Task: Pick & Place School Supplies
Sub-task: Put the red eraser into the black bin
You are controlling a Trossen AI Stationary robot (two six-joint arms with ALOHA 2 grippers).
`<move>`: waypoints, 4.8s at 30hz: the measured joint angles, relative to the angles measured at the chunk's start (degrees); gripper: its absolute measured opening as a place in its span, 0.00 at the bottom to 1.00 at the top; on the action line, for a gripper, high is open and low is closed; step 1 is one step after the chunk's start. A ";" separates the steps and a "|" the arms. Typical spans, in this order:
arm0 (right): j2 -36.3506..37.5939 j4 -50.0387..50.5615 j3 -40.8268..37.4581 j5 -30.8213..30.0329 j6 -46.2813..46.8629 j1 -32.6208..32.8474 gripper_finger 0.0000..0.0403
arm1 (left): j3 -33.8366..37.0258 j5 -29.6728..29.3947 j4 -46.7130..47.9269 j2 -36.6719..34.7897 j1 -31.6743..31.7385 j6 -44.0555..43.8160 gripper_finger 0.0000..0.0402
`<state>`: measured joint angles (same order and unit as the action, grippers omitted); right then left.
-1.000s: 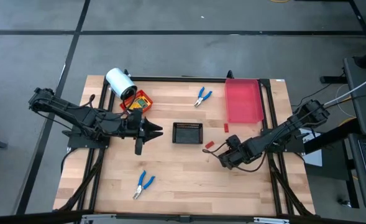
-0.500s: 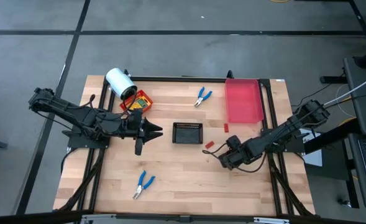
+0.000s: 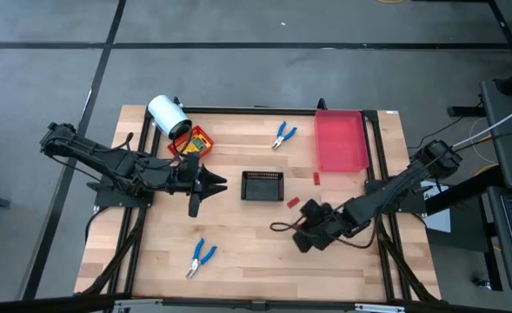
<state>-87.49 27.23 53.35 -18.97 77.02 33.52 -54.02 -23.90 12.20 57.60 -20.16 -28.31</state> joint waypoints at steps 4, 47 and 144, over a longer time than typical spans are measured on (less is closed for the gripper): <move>0.06 0.49 5.34 -3.18 -6.89 -2.34 0.04 | 0.00 -1.48 3.86 0.00 0.00 -2.39 0.25; -7.36 -12.67 5.87 9.32 -13.18 -28.76 0.36 | 0.00 -8.50 10.78 0.02 -3.48 -9.47 0.25; -7.66 -11.66 -9.26 15.33 -73.32 -25.60 0.42 | 0.02 -7.96 13.25 0.02 -6.12 -15.99 0.25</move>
<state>-95.15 15.58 44.10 -3.63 3.70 7.92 -54.00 -31.86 25.45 57.63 -26.28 -44.30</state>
